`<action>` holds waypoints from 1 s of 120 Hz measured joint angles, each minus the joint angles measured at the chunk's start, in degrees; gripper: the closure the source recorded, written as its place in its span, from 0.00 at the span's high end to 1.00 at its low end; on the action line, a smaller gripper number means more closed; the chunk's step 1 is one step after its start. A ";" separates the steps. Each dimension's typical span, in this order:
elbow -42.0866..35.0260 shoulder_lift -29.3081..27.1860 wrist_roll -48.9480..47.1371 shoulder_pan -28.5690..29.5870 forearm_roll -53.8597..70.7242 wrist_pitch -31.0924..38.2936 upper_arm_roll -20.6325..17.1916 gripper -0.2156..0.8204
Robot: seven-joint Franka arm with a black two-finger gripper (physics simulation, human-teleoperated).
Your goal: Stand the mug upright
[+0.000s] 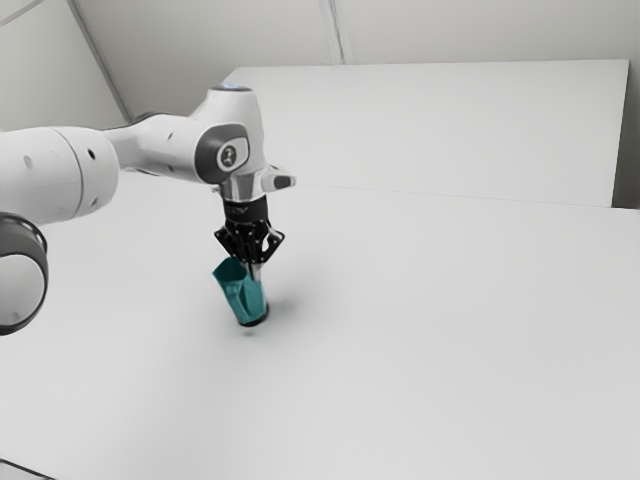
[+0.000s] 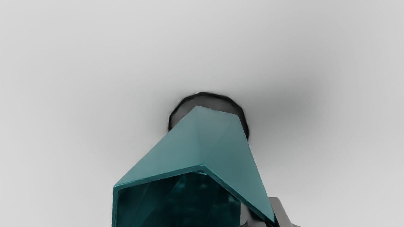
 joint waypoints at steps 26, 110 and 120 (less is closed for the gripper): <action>0.00 0.74 -0.33 -0.23 0.38 0.22 0.00 0.33; 1.38 -11.28 -0.62 -0.42 -0.26 0.21 -0.41 0.77; 1.42 -14.92 -0.21 -0.71 -0.37 -0.55 0.28 0.78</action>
